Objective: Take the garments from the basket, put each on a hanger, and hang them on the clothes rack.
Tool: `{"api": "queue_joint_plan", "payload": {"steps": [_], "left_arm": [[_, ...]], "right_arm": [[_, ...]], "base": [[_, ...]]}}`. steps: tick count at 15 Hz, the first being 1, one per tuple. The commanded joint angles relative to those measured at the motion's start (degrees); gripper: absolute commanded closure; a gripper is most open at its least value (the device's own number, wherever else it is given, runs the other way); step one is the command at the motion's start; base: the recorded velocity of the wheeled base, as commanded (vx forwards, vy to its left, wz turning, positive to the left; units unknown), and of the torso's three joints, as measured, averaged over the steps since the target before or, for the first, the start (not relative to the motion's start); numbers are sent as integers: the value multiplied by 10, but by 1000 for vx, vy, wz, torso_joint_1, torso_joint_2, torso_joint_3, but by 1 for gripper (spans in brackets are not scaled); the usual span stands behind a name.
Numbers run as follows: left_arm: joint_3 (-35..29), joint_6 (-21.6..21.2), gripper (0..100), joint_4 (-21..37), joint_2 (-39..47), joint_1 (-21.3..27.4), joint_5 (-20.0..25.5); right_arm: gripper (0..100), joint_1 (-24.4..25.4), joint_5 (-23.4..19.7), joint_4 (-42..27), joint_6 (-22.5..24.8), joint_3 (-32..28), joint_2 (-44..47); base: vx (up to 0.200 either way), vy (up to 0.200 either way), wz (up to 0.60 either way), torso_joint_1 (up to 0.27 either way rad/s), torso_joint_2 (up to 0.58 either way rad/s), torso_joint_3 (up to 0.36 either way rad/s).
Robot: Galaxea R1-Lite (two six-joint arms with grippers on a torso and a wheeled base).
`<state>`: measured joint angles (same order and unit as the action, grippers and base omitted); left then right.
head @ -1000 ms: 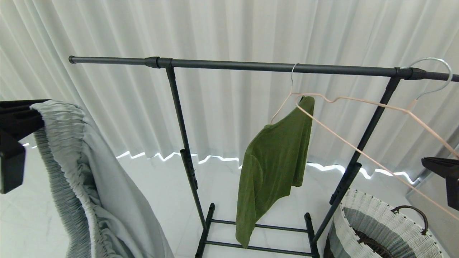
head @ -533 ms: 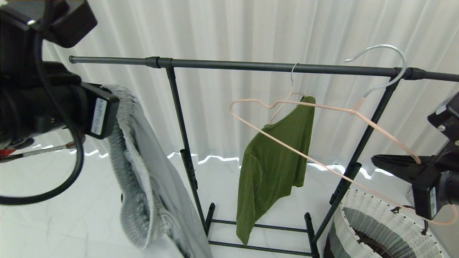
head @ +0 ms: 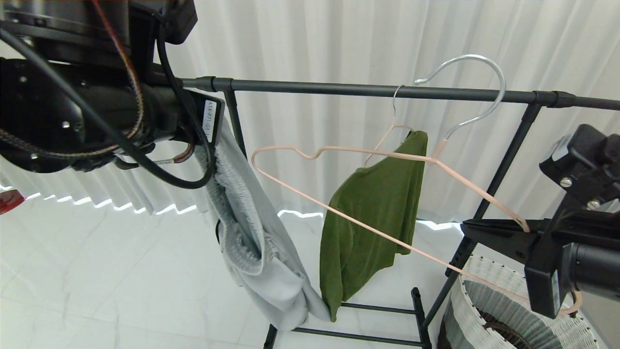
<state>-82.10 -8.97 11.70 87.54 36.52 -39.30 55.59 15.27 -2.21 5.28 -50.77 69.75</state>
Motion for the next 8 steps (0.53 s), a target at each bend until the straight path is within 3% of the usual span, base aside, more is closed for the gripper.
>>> {"api": "queue_joint_plan", "payload": {"steps": [1,8], "left_arm": [[-23,6,100,0,32,0,-16],[-53,5,100,1,43,7,-32]], "right_arm": [[100,11,0,0,0,-3,6],[100,27,0,5,-7,-16,38]], "base": [[0,0,0,0,0,0],[0,0,0,0,0,0]]}}
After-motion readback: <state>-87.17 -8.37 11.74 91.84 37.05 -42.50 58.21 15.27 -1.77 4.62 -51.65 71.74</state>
